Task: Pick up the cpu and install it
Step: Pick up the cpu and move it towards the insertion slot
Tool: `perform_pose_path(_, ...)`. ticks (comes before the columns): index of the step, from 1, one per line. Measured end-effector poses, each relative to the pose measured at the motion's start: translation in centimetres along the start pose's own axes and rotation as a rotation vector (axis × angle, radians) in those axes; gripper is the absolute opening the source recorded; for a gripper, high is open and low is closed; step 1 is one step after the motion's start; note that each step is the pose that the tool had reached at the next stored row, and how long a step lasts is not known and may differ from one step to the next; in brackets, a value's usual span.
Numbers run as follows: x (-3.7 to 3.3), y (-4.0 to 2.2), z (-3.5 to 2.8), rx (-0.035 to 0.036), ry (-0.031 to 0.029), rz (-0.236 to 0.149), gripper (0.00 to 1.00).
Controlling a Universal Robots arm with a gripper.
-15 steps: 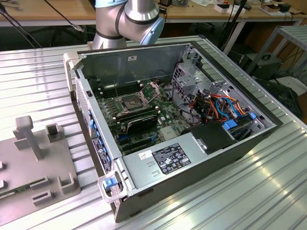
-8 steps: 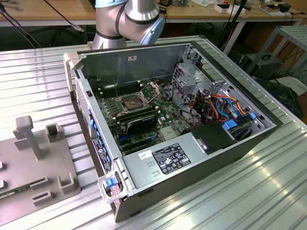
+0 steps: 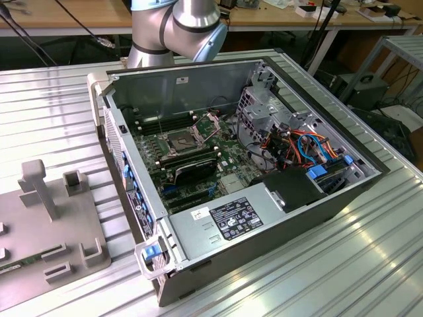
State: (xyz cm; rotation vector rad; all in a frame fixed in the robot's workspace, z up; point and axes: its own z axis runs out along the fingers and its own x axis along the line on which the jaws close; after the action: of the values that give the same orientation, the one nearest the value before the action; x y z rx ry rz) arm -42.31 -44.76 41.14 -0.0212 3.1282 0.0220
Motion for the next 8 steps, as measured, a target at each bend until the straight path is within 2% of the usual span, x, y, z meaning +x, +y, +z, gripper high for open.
perform_pose_path(3, -0.8, -0.01, 0.01, 0.0, -0.0001, 0.0, 0.55)
perform_pose_path(8, -1.65, -0.02, 0.02, 0.0, 0.0001, 0.0, 0.55)
